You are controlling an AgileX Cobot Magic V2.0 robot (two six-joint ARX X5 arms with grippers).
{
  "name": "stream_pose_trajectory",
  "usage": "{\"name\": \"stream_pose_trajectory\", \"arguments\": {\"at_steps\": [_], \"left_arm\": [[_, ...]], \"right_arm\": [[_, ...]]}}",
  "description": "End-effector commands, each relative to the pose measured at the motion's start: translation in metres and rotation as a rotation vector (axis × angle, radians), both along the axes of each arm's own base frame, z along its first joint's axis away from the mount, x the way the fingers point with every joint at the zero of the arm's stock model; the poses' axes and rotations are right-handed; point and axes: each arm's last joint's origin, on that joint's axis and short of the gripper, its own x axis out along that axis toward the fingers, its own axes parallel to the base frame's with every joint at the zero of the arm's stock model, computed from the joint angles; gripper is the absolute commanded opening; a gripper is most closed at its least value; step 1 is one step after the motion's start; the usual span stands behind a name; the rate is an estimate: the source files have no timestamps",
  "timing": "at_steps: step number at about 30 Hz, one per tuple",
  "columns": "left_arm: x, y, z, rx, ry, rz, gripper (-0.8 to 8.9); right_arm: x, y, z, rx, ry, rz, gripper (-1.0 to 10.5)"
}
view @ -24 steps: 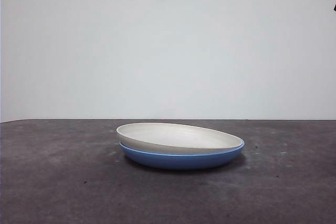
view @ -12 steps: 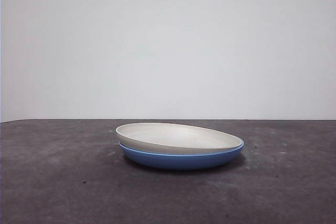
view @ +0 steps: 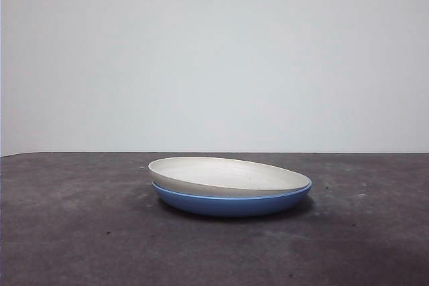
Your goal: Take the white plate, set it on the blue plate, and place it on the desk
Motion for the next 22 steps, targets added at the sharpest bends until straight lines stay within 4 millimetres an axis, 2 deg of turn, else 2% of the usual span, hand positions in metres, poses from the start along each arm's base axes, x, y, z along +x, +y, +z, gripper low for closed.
{"name": "stream_pose_trajectory", "arguments": {"at_steps": [1,8,22], "left_arm": [[0.001,0.000,-0.008,-0.002,0.027,0.005,0.15],[0.001,0.000,-0.008,-0.002,0.027,0.005,0.15],[0.001,0.000,-0.008,-0.002,0.027,0.005,0.15]], "right_arm": [[0.000,-0.001,-0.021,0.023,-0.014,-0.051,0.1],[0.001,-0.004,-0.062,0.084,0.018,-0.147,0.1],[0.004,-0.004,-0.088,0.089,0.143,-0.154,0.1]]}}
